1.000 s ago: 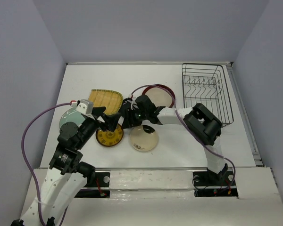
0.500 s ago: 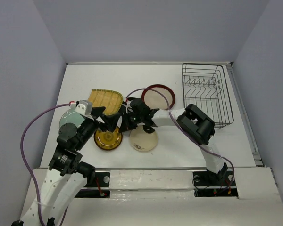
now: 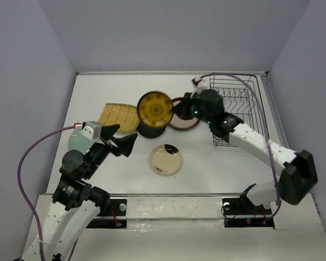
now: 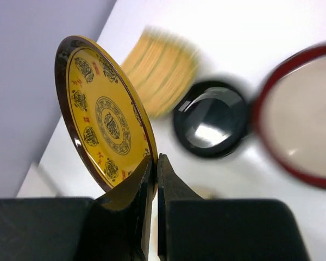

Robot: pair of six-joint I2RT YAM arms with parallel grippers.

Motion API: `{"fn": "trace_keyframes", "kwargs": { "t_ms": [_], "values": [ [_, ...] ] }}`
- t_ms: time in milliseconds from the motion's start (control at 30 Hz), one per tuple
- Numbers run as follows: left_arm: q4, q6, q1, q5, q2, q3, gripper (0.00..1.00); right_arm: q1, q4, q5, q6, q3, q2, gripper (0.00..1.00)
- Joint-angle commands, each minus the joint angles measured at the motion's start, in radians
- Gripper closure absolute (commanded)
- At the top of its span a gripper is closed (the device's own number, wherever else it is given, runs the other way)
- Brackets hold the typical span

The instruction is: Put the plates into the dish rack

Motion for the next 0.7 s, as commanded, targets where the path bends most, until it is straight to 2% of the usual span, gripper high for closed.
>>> {"fn": "trace_keyframes", "kwargs": {
  "t_ms": [0,33,133,300,400,667],
  "values": [
    [0.035,0.015,-0.036,-0.029,-0.048,0.038,0.01,-0.223,-0.150,0.356,-0.067,-0.026,-0.230,0.93],
    [0.032,0.017,-0.045,-0.038,-0.062,0.038,0.01,-0.305,-0.173,0.406,-0.092,-0.025,-0.255,0.93],
    [0.029,0.020,-0.079,-0.066,-0.080,0.039,0.01,-0.413,-0.250,0.613,-0.153,0.006,-0.299,0.93],
    [0.000,0.029,-0.140,-0.096,-0.106,0.041,0.01,-0.569,-0.237,0.894,-0.251,0.058,-0.278,0.93],
    [-0.006,0.031,-0.177,-0.104,-0.120,0.042,0.01,-0.637,-0.102,0.919,-0.363,0.058,-0.244,0.93],
    [-0.017,0.037,-0.226,-0.125,-0.154,0.042,0.01,-0.708,-0.034,0.905,-0.573,0.161,-0.071,0.93]
  ]
}}
